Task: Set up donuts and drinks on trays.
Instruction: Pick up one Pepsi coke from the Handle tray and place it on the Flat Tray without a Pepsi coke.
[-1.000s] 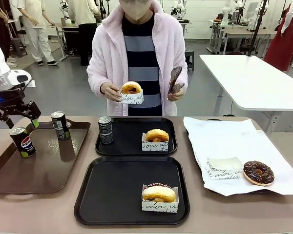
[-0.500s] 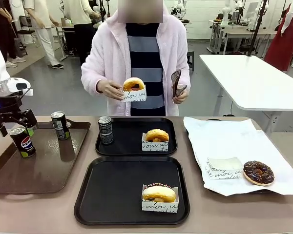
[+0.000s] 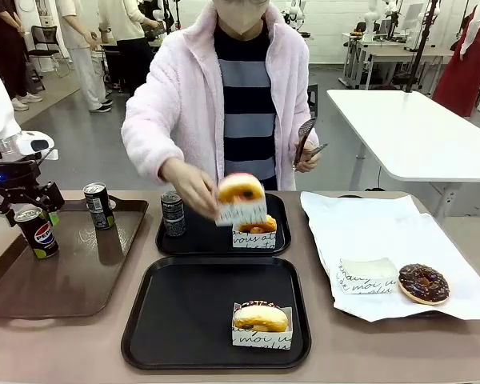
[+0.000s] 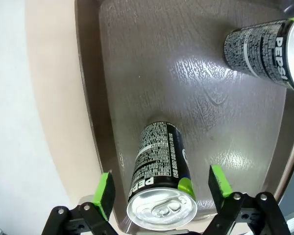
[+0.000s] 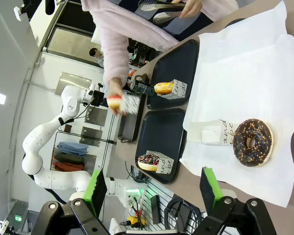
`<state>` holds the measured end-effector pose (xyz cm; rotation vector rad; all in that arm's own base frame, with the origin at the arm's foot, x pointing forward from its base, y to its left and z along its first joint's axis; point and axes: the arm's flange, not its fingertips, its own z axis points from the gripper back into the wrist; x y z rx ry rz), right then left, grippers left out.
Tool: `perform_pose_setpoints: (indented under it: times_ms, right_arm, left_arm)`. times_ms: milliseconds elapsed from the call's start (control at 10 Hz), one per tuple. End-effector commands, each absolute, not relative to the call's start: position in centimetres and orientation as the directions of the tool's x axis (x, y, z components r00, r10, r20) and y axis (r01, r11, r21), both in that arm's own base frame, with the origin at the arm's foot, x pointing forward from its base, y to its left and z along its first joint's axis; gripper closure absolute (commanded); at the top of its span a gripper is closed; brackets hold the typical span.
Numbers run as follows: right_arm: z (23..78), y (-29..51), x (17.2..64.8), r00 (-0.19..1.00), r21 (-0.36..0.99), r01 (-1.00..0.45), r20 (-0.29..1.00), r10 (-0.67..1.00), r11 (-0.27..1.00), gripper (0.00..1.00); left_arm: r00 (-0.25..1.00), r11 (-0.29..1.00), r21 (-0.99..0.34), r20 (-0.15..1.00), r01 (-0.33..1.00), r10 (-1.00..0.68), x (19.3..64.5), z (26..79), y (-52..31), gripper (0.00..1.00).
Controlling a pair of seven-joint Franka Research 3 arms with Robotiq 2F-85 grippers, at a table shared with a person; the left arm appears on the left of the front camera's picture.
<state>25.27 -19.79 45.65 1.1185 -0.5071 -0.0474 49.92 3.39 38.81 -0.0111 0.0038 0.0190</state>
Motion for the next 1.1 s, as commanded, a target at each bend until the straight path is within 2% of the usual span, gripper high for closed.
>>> perform_pose_setpoints:
  times_ms: [0, 100, 400, 500, 600, 800, 1000]
  right_arm:
    - [45.7, -19.9, 25.2, 0.886, 0.869, -0.221, 0.369, -0.282, 0.442, 0.0]
    - [45.7, -19.9, 25.2, 0.886, 0.869, -0.221, 0.369, -0.282, 0.442, 0.0]
    - [45.7, -19.9, 25.2, 0.886, 0.869, -0.221, 0.369, -0.282, 0.442, 0.0]
    - [45.7, -19.9, 25.2, 0.886, 0.869, -0.221, 0.369, -0.282, 0.442, 0.0]
    - [45.7, -19.9, 25.2, 0.886, 0.869, -0.221, 0.369, -0.282, 0.442, 0.0]
    - [45.7, -19.9, 25.2, 0.886, 0.869, -0.221, 0.369, -0.282, 0.442, 0.0]
    - [45.7, -19.9, 25.2, 0.886, 0.869, -0.221, 0.369, -0.282, 0.442, 0.0]
  left_arm:
    - [1.0, 1.0, -0.017, 0.019, -0.022, 0.022, 50.1, 38.6, 3.4, 0.59]
    - [1.0, 1.0, -0.018, 0.008, -0.023, 0.023, 50.1, 38.7, 3.3, 0.99]
    - [0.999, 0.999, -0.015, -0.034, -0.032, 0.032, 50.2, 38.5, 3.3, 1.0]
    - [0.999, 0.999, -0.018, -0.041, -0.037, 0.036, 50.1, 38.5, 3.2, 0.93]
    - [0.998, 0.999, -0.02, -0.043, -0.036, 0.035, 49.9, 38.8, 3.2, 1.0]
    - [0.999, 0.998, -0.049, -0.013, -0.045, 0.045, 48.1, 41.7, 2.6, 1.0]
    - [0.999, 0.996, -0.089, 0.026, -0.023, 0.025, 44.0, 46.0, 1.6, 1.0]
